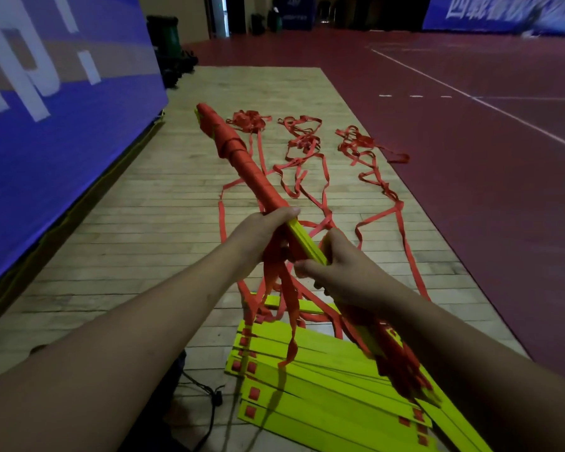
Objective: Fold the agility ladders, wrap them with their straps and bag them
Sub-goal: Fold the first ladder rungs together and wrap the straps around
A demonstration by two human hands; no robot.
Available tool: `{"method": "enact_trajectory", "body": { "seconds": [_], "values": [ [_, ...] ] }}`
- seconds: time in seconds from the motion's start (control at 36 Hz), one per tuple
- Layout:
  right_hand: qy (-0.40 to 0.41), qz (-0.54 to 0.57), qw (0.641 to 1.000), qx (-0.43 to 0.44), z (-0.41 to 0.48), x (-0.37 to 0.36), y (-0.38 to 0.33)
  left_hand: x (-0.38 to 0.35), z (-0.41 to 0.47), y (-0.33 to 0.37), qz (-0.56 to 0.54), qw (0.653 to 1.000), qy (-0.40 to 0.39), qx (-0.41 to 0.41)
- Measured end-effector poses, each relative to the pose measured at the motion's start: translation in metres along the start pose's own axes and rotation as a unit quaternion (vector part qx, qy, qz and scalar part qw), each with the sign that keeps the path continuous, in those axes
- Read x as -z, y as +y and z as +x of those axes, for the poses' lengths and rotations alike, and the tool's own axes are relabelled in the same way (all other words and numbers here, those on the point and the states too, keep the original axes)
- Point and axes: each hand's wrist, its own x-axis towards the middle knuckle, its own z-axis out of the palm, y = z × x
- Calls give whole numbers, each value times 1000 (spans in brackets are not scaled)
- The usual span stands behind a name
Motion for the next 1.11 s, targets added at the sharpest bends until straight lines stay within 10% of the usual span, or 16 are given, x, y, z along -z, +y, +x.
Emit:
{"method": "enact_trajectory", "body": {
  "seconds": [0.19,0.5,0.67,0.94,1.11],
  "values": [
    [-102,217,969,-66,-3,19,3,6,-13,8,-44,991,-119,-35],
    [-15,22,1000,-10,-6,9,3,17,-25,7,132,977,-149,81],
    [85,-159,983,28,-8,-11,7,-15,-27,-8,33,995,-70,55],
    [-80,150,984,-45,-12,2,-4,11,-17,-3,-120,987,-106,-28],
    [-25,83,996,-26,-7,8,0,18,-20,4,-84,981,-174,-5]
  ]
}}
